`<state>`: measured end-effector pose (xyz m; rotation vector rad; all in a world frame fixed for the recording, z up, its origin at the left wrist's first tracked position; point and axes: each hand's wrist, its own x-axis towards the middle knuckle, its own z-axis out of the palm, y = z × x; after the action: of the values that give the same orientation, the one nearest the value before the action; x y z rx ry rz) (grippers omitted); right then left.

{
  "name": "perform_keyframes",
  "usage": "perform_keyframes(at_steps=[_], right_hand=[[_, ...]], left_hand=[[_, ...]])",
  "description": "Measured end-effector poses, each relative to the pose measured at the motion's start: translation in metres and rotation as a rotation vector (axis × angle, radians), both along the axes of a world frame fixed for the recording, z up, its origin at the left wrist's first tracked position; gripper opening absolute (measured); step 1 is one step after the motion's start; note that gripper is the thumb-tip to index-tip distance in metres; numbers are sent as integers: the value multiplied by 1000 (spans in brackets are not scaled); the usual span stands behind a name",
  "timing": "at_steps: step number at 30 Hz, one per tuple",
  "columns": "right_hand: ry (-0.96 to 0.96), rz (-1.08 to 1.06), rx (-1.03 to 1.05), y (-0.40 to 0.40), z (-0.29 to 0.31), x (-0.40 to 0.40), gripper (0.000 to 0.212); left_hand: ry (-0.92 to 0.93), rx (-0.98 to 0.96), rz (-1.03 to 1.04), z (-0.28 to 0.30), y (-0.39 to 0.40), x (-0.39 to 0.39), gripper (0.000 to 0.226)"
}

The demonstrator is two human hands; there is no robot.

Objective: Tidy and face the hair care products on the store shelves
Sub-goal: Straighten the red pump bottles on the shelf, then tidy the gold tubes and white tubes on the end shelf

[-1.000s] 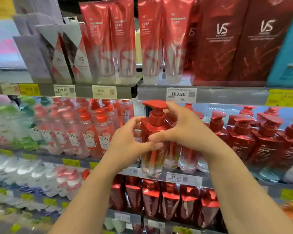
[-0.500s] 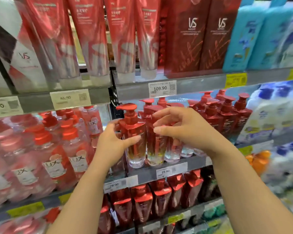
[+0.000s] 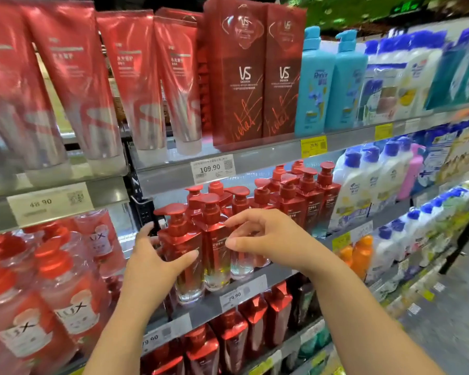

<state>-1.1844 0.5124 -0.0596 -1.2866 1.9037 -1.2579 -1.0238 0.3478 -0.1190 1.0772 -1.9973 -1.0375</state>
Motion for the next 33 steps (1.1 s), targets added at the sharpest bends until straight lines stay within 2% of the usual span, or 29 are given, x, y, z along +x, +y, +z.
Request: perform_keyframes(at_steps=[2, 4, 6, 8, 15, 23, 27, 33], right_hand=[[-15, 1, -3, 5, -2, -5, 29], [-33, -9, -14, 13, -3, -12, 29], [-52, -22, -42, 24, -3, -22, 28], [-66, -51, -75, 34, -4, -35, 25], [-159, -149, -161, 81, -6, -93, 21], [-215, -323, -220, 185, -5, -183, 20], [-180, -429, -233, 248, -5, -230, 19], [-147, -591, -230, 331, -3, -287, 18]], left_hand=[[9, -116, 164, 8, 17, -2, 95], [36, -258, 254, 14, 34, -5, 78], [89, -341, 218, 20, 48, -14, 54], [121, -363, 106, 26, 63, -31, 39], [115, -247, -282, 44, 116, -112, 23], [152, -142, -481, 51, 191, -229, 15], [193, -142, -591, 55, 239, -297, 20], [240, -77, -753, 59, 311, -379, 10]])
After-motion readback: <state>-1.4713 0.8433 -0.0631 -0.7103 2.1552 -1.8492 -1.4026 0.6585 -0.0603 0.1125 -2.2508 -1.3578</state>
